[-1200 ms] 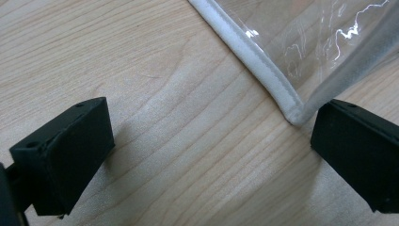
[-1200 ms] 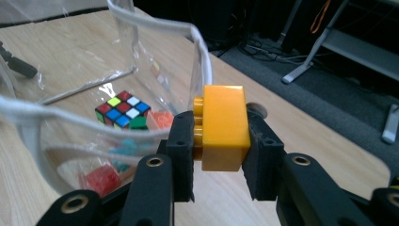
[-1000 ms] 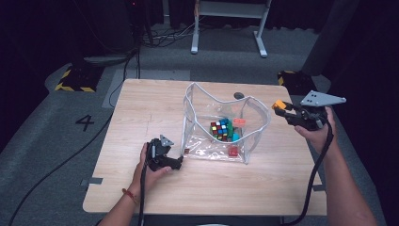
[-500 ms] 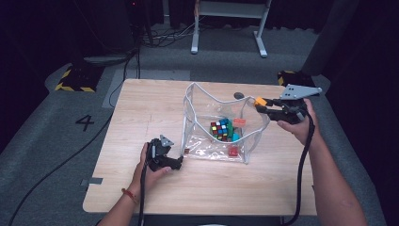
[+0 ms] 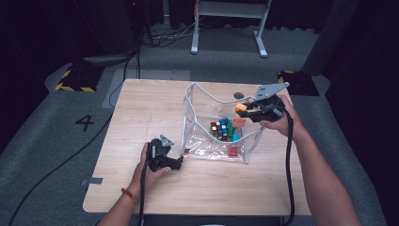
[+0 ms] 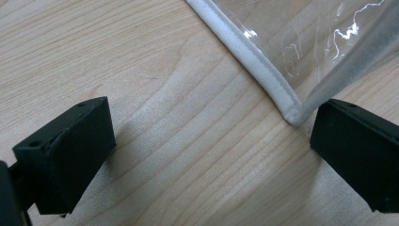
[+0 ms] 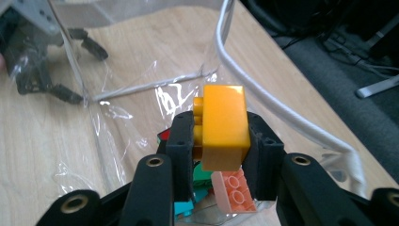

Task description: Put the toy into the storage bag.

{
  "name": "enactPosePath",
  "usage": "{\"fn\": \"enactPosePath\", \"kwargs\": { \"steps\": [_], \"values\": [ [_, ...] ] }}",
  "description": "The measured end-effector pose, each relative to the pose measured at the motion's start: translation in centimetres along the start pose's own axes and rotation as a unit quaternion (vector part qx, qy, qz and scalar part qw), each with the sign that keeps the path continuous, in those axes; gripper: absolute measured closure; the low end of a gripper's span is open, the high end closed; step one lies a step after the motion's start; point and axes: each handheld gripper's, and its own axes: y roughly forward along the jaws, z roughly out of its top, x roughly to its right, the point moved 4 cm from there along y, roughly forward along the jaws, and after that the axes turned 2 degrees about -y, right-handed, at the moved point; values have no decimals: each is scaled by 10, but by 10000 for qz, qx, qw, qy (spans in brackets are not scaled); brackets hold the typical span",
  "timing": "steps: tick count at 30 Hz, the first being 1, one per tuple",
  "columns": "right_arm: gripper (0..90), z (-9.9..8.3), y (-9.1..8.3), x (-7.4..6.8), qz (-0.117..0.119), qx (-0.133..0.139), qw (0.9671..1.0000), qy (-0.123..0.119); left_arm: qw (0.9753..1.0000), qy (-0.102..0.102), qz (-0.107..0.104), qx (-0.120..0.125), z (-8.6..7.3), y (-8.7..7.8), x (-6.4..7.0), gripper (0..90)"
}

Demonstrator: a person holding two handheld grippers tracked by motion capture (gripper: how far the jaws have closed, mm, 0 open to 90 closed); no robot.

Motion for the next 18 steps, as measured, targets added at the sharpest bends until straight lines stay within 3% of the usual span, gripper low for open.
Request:
{"fn": "enactPosePath", "kwargs": {
  "steps": [5,9,12,18],
  "values": [
    [678,7,11,0,193,-142,9997,-64,10000,9,-3,-1,0,0,0,5],
    [678,11,22,-2,304,-434,9984,-212,10000,8,-8,1,0,0,1,5],
    [678,13,29,-3,343,-799,9956,-348,10000,0,-49,3,0,0,1,5],
    [677,15,39,0,361,-1252,9903,-485,10000,-4,-45,-7,0,0,1,5]
  ]
}}
